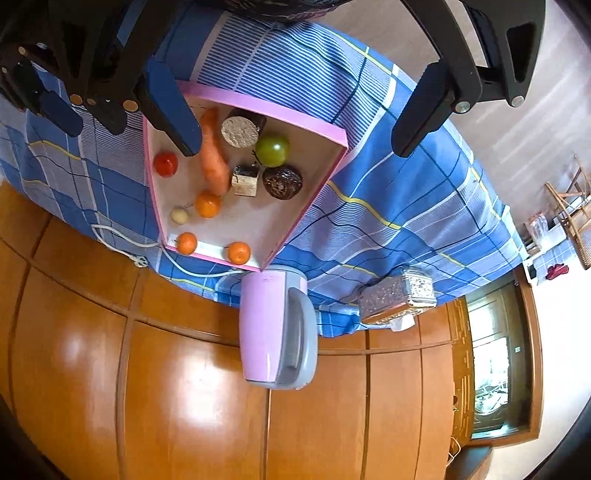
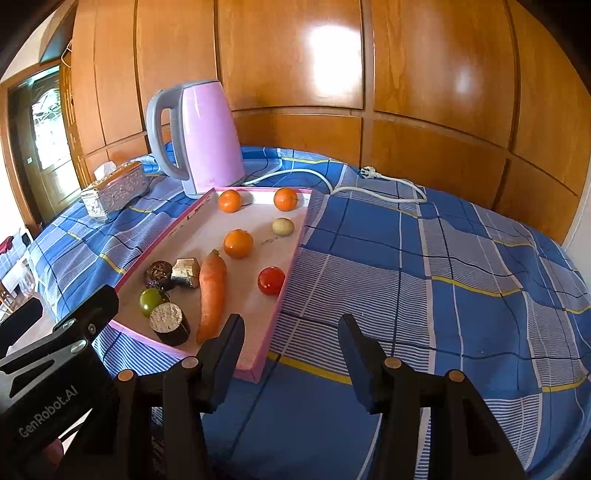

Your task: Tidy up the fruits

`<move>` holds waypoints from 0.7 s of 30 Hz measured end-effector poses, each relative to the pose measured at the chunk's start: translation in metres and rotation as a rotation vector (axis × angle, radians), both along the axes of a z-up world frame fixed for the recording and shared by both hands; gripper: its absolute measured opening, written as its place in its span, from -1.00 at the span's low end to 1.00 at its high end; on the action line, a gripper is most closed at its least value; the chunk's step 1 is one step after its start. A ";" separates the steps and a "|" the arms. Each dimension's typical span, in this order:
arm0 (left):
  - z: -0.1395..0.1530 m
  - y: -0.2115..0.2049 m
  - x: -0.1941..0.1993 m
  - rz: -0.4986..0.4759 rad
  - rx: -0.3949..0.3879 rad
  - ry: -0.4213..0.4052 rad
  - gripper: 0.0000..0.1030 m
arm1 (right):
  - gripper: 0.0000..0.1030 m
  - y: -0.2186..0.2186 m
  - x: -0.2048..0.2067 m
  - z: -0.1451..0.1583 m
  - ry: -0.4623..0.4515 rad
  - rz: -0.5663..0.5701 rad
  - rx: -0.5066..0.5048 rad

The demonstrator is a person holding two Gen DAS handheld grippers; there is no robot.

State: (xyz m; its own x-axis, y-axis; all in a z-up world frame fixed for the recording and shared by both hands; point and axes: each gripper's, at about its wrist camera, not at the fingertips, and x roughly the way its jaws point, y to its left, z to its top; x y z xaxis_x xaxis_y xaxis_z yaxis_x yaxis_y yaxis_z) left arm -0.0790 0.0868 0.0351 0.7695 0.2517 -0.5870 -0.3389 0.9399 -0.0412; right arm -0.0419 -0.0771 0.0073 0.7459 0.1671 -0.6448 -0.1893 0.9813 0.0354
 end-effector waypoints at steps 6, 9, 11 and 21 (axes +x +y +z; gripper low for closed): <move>-0.002 0.002 0.000 0.023 -0.002 0.004 0.99 | 0.04 0.003 0.002 -0.001 0.003 0.007 -0.006; -0.002 0.004 0.000 0.029 -0.010 0.003 0.99 | 0.04 0.005 0.003 0.000 0.004 0.009 -0.006; -0.002 0.004 -0.001 0.033 -0.013 0.003 0.99 | 0.04 0.006 0.003 0.000 0.003 0.012 -0.009; 0.001 0.003 -0.004 0.007 -0.032 -0.025 0.99 | 0.04 0.013 0.002 0.002 -0.007 0.027 -0.024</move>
